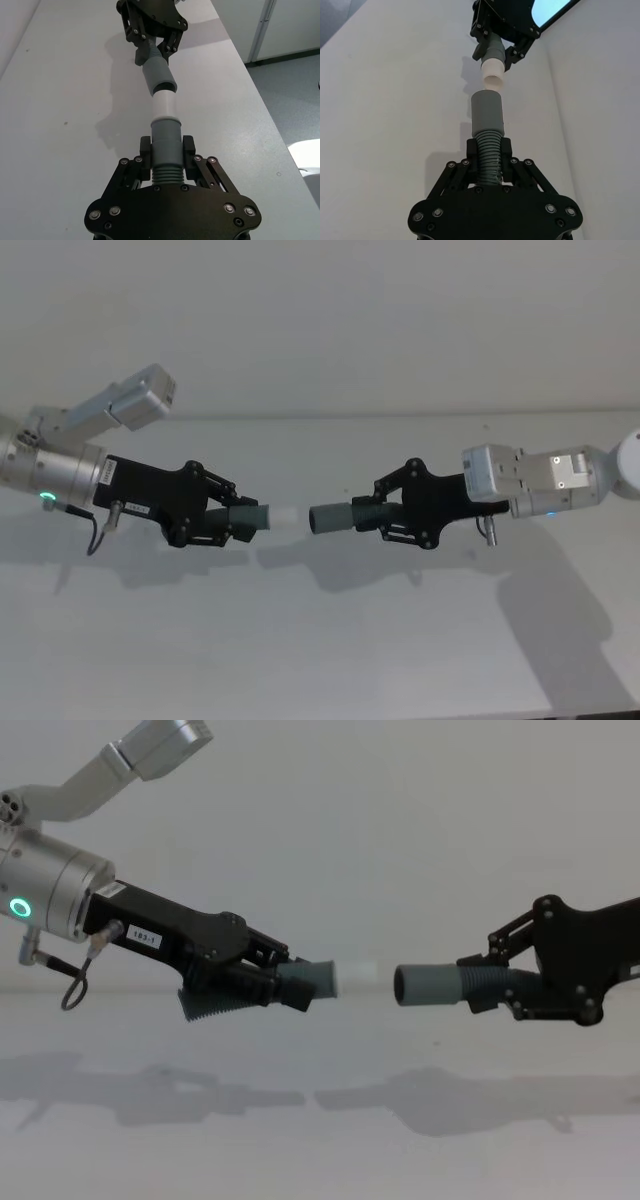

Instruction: Use both hands to pick up one end of the pipe from the table, align the ends, and insert them.

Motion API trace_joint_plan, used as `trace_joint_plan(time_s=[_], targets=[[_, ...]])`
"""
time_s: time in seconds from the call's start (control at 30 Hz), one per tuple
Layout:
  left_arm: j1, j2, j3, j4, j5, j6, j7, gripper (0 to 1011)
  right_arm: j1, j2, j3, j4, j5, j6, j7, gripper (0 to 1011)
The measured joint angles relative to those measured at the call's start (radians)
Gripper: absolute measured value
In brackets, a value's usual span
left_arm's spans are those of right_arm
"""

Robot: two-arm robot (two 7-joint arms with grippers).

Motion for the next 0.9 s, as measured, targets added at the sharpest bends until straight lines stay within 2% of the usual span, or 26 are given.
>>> trace_joint_plan(time_s=[0.9], targets=[[0.0, 0.0, 0.0, 0.0, 0.0, 0.0, 0.0, 331, 0.022, -0.019, -0.023, 0.035, 0.007, -0.01, -0.012, 234]])
